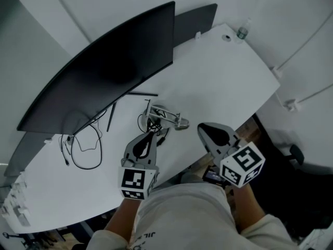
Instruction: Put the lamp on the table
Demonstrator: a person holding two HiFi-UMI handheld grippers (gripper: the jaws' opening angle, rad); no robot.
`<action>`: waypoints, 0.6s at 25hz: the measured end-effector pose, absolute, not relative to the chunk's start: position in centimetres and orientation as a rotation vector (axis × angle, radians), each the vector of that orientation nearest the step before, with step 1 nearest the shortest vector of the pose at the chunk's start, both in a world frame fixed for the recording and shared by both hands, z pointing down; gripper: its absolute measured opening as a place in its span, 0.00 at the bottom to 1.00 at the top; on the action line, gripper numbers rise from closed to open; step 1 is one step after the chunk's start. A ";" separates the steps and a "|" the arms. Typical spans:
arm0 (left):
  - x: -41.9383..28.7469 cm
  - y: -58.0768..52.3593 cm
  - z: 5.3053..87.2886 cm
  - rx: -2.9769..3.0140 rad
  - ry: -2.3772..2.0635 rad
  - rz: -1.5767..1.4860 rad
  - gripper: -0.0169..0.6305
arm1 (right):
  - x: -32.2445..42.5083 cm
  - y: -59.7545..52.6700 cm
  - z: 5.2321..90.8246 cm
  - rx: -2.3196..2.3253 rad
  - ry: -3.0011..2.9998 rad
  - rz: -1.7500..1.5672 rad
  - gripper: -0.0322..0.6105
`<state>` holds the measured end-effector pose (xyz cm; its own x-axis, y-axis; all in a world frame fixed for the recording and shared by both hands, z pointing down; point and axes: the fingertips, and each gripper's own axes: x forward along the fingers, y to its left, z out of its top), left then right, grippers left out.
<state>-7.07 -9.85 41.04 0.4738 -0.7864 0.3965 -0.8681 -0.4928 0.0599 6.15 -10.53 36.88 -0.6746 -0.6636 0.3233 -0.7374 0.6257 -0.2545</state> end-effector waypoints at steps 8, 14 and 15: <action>-6.6 -10.3 40.0 2.483 -1.418 0.439 0.03 | 5.9 -10.8 37.0 1.140 -2.631 0.526 0.10; -6.7 -10.5 40.1 2.480 -1.408 0.461 0.03 | 5.7 -11.0 37.1 1.129 -2.633 0.530 0.10; -6.7 -10.6 40.1 2.481 -1.408 0.460 0.03 | 5.7 -11.1 37.2 1.129 -2.632 0.531 0.10</action>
